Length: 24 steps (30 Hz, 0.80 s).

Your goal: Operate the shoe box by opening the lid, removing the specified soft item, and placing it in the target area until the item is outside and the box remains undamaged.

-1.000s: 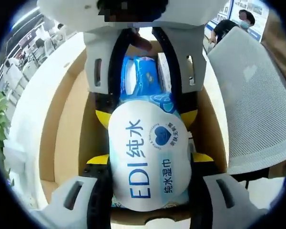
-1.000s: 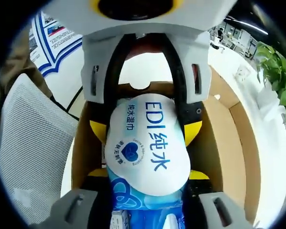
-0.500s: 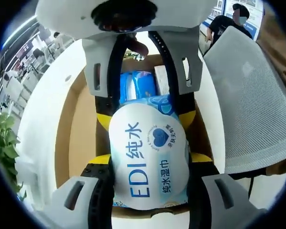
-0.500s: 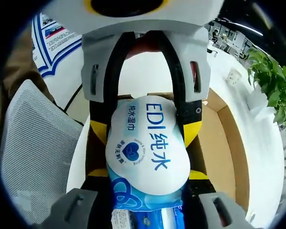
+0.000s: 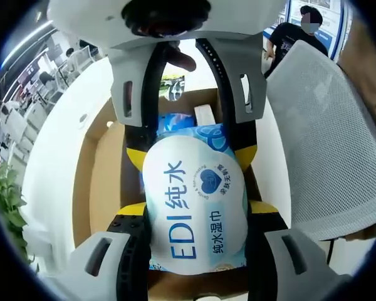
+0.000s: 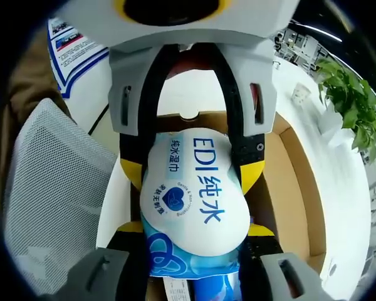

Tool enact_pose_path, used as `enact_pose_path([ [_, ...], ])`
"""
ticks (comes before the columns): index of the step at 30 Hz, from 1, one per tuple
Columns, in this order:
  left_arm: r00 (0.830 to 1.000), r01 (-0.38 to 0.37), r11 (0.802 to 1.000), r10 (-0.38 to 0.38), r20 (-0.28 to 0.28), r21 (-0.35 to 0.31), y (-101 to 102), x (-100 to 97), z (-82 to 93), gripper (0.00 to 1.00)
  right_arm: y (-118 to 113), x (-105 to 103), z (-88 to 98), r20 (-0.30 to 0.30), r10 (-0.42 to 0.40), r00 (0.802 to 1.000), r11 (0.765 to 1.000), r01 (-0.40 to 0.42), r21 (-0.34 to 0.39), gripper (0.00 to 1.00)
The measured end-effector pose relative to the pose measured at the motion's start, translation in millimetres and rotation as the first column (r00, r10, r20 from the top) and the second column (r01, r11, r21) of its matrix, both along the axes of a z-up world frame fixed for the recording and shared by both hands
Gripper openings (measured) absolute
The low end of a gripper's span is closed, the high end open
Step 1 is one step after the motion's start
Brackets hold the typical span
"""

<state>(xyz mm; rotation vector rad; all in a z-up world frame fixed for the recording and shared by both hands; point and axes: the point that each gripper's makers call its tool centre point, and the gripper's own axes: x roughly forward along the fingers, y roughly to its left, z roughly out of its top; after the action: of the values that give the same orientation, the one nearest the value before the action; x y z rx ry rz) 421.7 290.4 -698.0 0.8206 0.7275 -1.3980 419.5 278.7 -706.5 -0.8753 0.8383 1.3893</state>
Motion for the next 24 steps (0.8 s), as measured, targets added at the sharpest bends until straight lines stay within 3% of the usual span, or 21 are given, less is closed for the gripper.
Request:
enact_pose_path([
  [24,0.990,0.127,0.991,-0.126,0.059,-0.029,-79,5.6,33.1,0.60,-75,5,33.0,0.063,-0.120,0.991,0.993,0.120,-0.002,0.53],
])
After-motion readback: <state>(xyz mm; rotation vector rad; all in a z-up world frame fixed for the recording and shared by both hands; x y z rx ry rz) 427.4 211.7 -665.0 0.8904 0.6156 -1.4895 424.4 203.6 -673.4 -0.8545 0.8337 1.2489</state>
